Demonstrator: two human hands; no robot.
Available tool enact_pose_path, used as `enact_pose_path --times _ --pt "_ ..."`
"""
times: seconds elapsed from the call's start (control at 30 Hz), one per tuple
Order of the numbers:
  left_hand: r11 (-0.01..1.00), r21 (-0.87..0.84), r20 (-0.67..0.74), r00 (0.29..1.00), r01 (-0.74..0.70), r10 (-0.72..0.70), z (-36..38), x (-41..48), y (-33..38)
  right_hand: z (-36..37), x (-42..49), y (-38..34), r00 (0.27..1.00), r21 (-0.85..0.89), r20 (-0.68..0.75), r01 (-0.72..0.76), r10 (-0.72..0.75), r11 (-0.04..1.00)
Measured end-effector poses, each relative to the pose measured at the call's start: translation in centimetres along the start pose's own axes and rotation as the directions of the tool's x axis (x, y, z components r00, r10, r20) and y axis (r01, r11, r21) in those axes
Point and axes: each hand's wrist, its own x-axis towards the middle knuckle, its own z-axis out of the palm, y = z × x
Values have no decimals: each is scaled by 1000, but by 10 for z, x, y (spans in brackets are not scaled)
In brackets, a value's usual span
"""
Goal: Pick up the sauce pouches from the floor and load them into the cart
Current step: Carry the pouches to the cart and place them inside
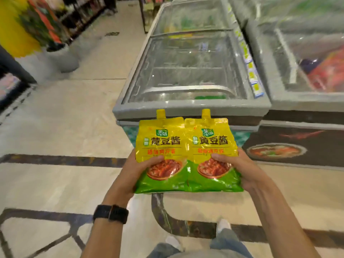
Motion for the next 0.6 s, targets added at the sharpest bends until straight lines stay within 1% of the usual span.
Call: enact_pose_path --times 0.13,0.3,0.4,0.47,0.6 --pt "995 98 127 992 -14 1 66 18 14 -60 -35 -11 993 99 -100 75 -65 992" --pt "982 182 305 952 -40 -18 174 39 9 -158 -84 -9 960 204 -252 174 -120 963" --pt "975 219 423 905 -48 -51 255 44 1 -222 -117 -8 927 239 -342 246 -156 939" --pt "969 242 504 860 -51 -81 308 47 -6 -264 -142 -7 896 272 -413 293 -163 917" --pt "957 276 607 788 -89 -102 409 47 -15 -329 -188 -8 814 298 -559 376 -159 877"
